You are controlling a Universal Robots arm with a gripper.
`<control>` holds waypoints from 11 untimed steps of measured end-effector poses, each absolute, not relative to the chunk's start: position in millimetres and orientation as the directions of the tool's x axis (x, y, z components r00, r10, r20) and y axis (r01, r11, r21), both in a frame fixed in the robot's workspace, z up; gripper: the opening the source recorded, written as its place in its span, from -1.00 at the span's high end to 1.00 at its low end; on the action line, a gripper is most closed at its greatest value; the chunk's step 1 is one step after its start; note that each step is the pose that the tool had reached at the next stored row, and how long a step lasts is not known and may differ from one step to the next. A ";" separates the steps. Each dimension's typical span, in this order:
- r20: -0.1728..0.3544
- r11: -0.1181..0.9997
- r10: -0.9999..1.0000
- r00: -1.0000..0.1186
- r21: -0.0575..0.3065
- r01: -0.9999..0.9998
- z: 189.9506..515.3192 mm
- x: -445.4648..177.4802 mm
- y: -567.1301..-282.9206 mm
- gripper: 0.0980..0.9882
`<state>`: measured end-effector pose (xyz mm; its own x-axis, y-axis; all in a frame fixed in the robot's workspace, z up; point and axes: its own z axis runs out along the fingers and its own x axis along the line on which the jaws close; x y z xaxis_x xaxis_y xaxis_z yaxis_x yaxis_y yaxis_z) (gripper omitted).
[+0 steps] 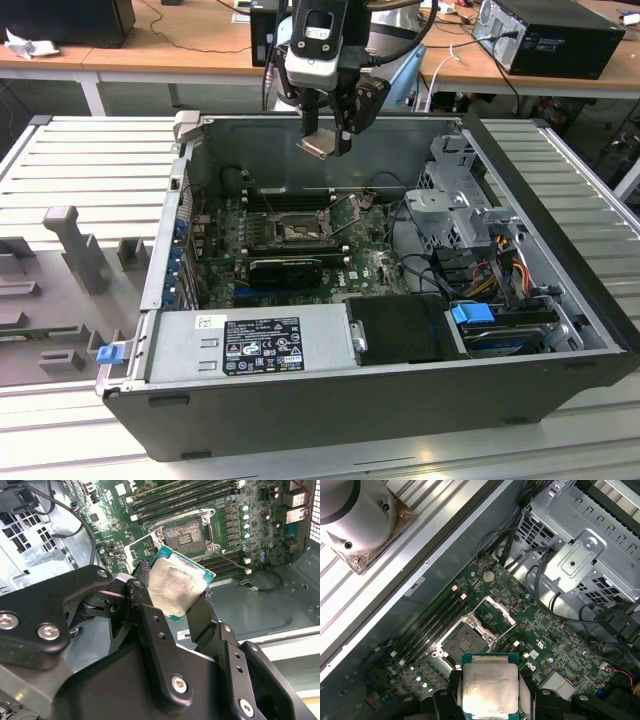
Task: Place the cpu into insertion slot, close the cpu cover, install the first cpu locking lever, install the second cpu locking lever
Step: 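Place the cpu into insertion slot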
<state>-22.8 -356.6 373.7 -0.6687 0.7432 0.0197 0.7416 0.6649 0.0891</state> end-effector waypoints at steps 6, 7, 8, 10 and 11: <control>0.020 0.636 0.768 -0.640 0.089 0.766 373.6 -22.8 -356.5 0.00; 0.020 0.633 0.771 -0.637 0.089 0.769 373.6 -22.8 -356.5 0.00; 0.020 0.629 0.774 -0.633 0.089 0.772 373.6 -22.8 -356.6 0.00; 0.020 0.620 0.781 -0.624 0.089 0.779 373.6 -22.7 -356.5 0.00; 0.020 0.613 0.787 -0.617 0.089 0.785 373.6 -22.7 -356.5 0.00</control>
<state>-22.7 -356.5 373.6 -0.6166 0.7871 0.0196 0.7852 0.6128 0.0890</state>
